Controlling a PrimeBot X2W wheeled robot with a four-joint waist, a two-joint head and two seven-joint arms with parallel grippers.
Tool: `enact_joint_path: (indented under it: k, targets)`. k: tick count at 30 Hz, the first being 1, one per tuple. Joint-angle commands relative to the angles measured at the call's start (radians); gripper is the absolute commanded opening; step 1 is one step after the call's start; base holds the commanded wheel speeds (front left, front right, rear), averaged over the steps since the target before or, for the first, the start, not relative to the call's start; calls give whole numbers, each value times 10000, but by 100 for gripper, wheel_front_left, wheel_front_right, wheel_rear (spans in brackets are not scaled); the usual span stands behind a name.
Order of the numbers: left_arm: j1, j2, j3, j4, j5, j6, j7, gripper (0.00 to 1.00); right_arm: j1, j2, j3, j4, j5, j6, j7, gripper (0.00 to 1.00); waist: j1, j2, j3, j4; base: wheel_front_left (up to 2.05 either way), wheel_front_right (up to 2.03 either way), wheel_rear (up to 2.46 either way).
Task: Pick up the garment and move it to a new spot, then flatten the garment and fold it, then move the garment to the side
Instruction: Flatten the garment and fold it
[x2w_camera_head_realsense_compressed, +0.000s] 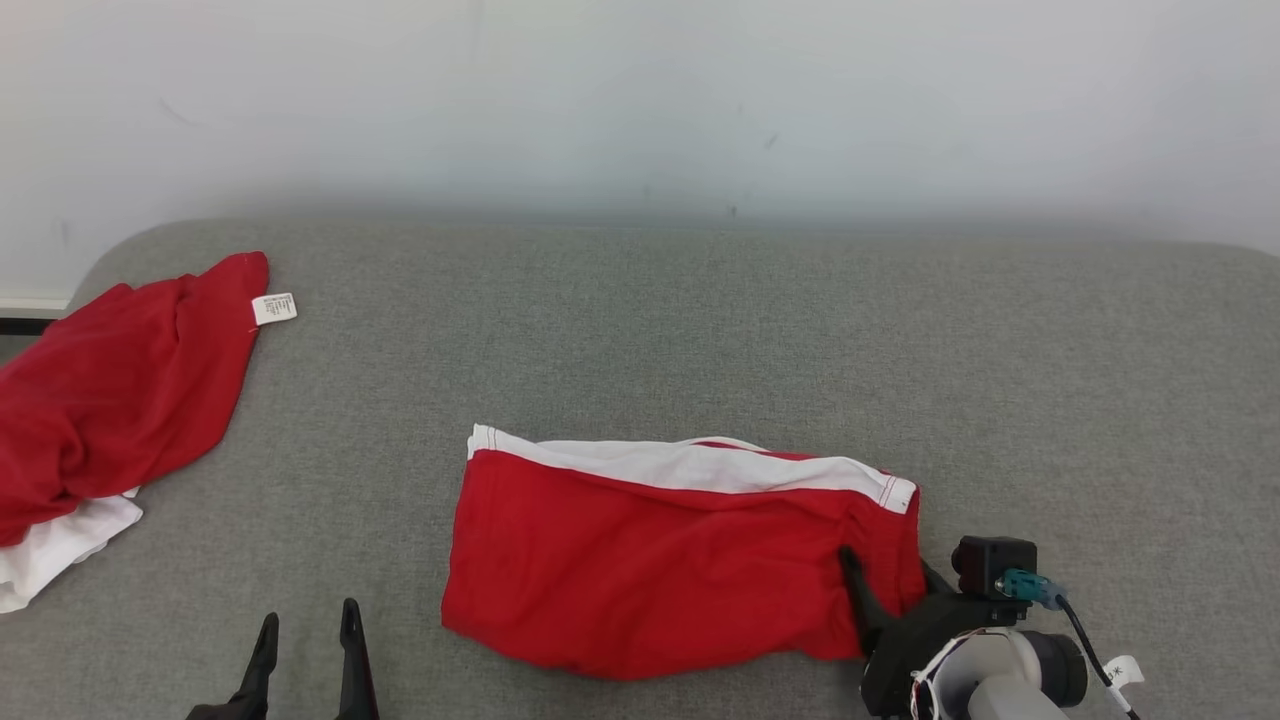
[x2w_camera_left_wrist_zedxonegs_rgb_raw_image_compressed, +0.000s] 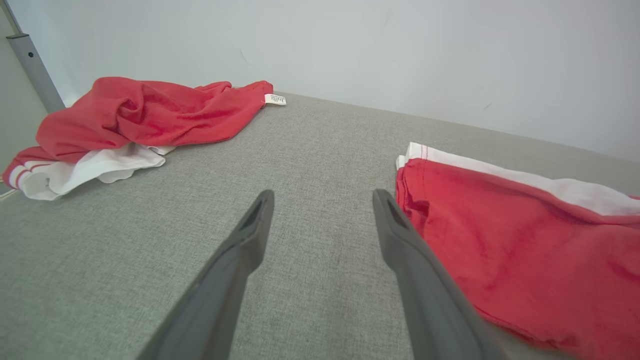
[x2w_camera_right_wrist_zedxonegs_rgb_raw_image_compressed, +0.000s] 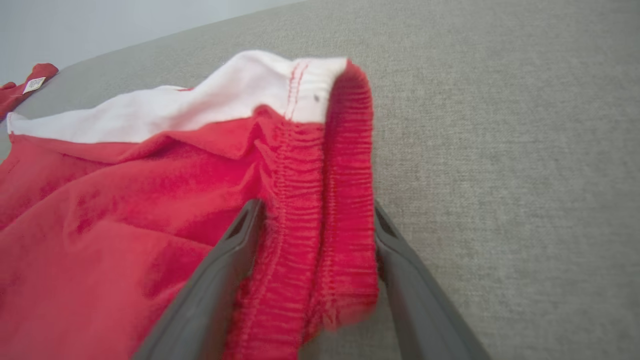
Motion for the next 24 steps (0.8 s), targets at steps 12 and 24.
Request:
enact_joint_path:
  k: [12, 24]
  targets:
    - [-80, -47, -15, 144, -94, -15, -29, 100, -408, -136, 937, 773, 1476, 11, 127, 0, -1, 0, -76, 6, 0, 0, 0]
    - [45, -45, 19, 52, -324, 52, -27, 100, -148, -2240, 1197, 121, 2840, -3, 207, 0, -1, 0, -37, -515, 0, 0, 0]
